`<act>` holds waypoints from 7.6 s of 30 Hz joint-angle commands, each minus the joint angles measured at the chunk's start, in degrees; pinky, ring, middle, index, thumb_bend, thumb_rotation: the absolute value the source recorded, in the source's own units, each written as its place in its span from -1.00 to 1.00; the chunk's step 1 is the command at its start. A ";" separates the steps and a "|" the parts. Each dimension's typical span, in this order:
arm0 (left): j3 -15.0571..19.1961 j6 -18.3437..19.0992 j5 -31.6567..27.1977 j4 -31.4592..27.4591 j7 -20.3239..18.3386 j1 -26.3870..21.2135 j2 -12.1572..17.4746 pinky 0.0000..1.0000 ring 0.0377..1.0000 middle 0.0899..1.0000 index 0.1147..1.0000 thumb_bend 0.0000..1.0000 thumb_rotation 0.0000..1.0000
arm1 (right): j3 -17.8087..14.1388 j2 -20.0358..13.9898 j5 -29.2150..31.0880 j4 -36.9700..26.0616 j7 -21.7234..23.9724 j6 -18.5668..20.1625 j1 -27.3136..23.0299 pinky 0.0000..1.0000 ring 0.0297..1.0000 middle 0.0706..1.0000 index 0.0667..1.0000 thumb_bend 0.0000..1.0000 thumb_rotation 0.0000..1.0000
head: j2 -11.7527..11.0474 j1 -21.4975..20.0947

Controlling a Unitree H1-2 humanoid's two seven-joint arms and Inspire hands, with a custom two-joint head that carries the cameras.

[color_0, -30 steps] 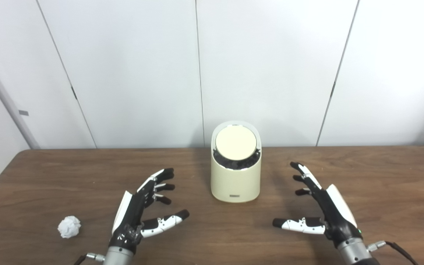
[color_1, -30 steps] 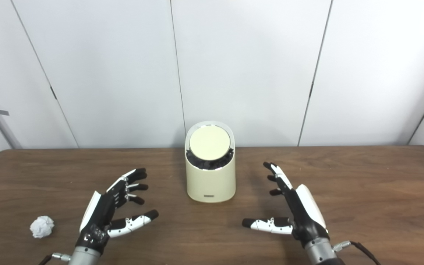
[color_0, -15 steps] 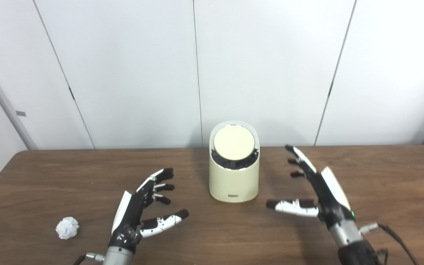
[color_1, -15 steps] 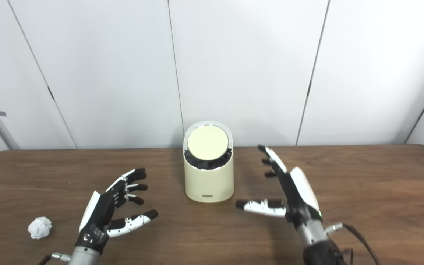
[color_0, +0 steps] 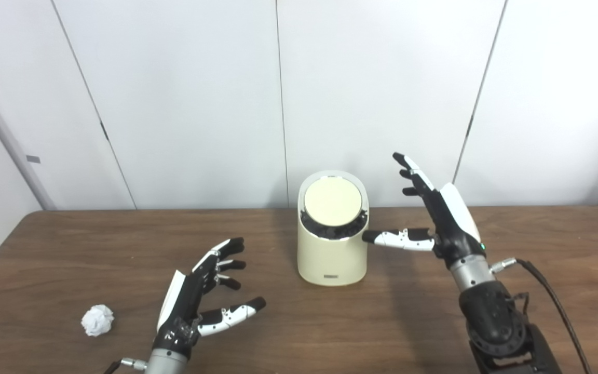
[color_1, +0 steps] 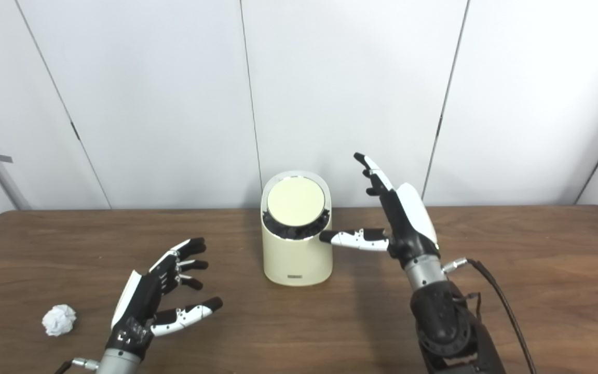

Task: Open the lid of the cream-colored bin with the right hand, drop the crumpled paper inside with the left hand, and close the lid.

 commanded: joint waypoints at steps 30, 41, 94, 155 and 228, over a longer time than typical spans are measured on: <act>-0.06 -2.63 0.46 -0.15 0.94 -1.17 -0.20 0.14 0.48 0.65 0.65 0.47 -0.81 | 6.16 2.32 -6.13 6.45 -0.14 7.24 -14.77 0.39 0.73 0.85 0.88 0.65 -0.34 | 0.31 0.29; -0.02 -2.33 0.52 -0.76 0.90 -0.92 -0.16 0.13 0.46 0.64 0.65 0.48 -0.78 | 6.53 2.28 -6.90 9.40 -0.90 6.51 -15.29 0.40 0.74 0.81 0.83 0.70 -0.43 | 0.84 0.33; 0.07 -1.22 -0.06 -1.46 0.59 -1.00 -0.15 0.16 0.49 0.65 0.66 0.45 -0.81 | 0.99 -1.68 3.96 -1.90 -0.04 1.86 -3.85 0.42 0.73 0.86 0.91 0.45 -0.13 | 1.30 0.47; 6.52 25.14 46.18 -29.69 -17.28 4.52 20.73 0.02 0.20 0.35 0.32 0.60 -0.88 | -3.04 -10.59 4.41 -6.19 6.10 -4.40 13.56 0.35 0.90 1.00 1.00 0.77 0.16 | -2.14 31.86; 0.87 24.25 45.16 -2.35 -13.70 -0.04 28.94 -0.21 -0.22 -0.11 -0.10 0.01 -1.00 | -3.75 -11.05 4.17 -7.60 6.22 -4.72 15.37 0.41 0.95 1.00 1.00 0.62 0.22 | 0.51 30.57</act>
